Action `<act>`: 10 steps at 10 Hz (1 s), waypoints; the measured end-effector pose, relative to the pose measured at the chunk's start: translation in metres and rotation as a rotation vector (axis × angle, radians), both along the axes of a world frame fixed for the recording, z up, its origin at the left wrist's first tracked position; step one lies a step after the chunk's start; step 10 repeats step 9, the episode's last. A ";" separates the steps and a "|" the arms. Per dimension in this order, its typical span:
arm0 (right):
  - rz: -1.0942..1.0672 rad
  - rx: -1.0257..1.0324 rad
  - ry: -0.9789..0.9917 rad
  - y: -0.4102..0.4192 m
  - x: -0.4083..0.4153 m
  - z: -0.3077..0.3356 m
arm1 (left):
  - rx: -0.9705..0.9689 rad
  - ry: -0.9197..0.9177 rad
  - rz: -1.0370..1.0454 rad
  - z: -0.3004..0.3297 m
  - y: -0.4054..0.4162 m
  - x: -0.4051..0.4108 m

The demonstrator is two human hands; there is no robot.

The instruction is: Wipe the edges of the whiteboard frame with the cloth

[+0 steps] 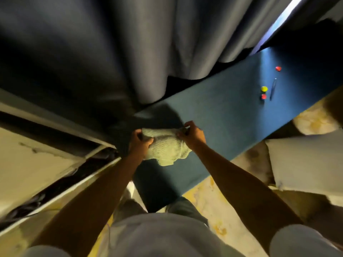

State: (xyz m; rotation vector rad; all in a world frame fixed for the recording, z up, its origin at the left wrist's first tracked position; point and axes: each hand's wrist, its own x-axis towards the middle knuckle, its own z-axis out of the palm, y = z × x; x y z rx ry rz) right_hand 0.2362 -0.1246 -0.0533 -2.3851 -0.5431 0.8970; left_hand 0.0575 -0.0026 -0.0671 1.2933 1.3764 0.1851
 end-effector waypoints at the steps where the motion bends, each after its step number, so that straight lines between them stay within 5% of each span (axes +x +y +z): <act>1: 0.050 0.024 -0.052 0.017 0.006 -0.016 | 0.103 0.116 0.064 -0.014 -0.010 0.012; 2: 0.134 0.095 -0.185 0.032 0.000 -0.017 | 0.220 0.238 0.033 -0.013 -0.015 0.017; 4: 0.762 0.091 -0.538 0.026 -0.021 -0.027 | 0.826 0.491 -0.778 -0.027 -0.035 0.010; 5: 0.919 -0.111 -0.526 0.010 -0.028 -0.042 | 0.756 0.615 -0.962 -0.042 -0.033 0.004; 7: 0.872 -0.321 -0.473 -0.014 -0.017 -0.047 | 0.630 0.645 -0.949 -0.041 -0.047 -0.008; 8: 0.778 -0.345 -0.387 0.004 -0.024 -0.025 | 0.702 0.773 -0.996 -0.025 -0.026 0.008; 9: 0.535 -0.268 -0.424 -0.011 -0.007 0.010 | 0.896 0.689 -0.958 0.018 0.000 0.031; 10: 0.535 -0.268 -0.424 -0.011 -0.007 0.010 | 0.896 0.689 -0.958 0.018 0.000 0.031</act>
